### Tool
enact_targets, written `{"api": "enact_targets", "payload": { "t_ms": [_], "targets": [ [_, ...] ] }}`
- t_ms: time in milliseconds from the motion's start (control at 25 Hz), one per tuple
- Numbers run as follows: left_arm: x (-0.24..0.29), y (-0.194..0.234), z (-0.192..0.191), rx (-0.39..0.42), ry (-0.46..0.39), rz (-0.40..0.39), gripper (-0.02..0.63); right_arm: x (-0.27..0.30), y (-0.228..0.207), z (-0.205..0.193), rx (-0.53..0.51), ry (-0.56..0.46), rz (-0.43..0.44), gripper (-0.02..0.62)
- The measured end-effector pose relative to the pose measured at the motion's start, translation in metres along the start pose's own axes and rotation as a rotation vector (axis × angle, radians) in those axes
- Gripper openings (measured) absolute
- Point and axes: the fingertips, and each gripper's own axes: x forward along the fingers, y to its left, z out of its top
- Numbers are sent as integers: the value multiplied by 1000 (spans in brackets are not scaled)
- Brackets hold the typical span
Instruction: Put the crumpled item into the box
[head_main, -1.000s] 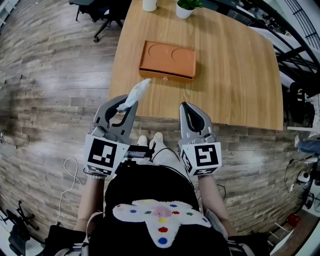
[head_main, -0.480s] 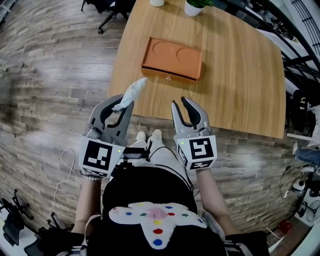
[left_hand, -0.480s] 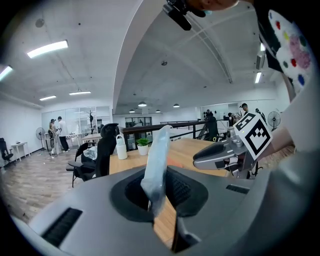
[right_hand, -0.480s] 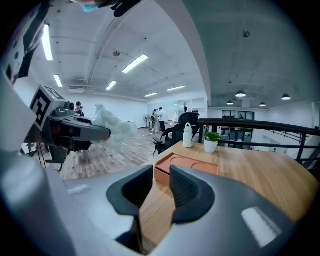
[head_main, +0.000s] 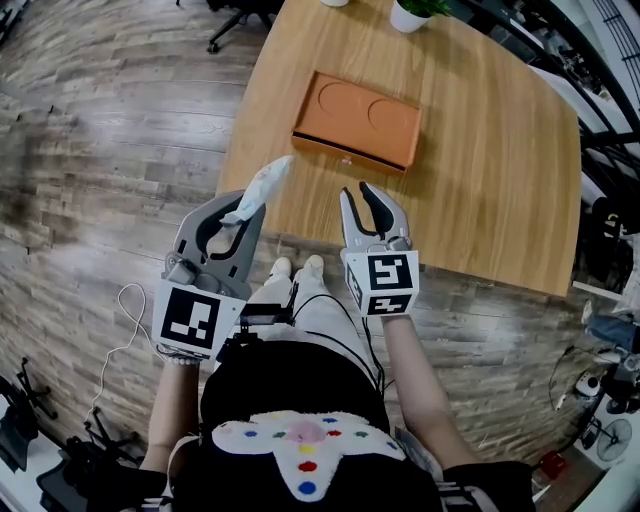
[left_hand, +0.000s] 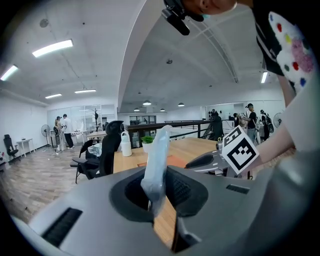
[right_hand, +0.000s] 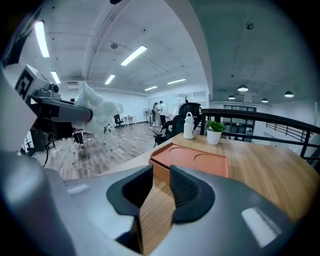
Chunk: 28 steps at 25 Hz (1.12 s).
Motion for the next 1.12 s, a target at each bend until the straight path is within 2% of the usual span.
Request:
{"api": "enact_targets", "payload": {
  "t_ms": [720,1120],
  "targets": [
    [30,10,-22,-36,50,33,49,78,-40,-74,32,167,-45,98],
    [27,13,-26,-36,67,47,49,95,-40,-86,81,199,-51,98]
  ]
}}
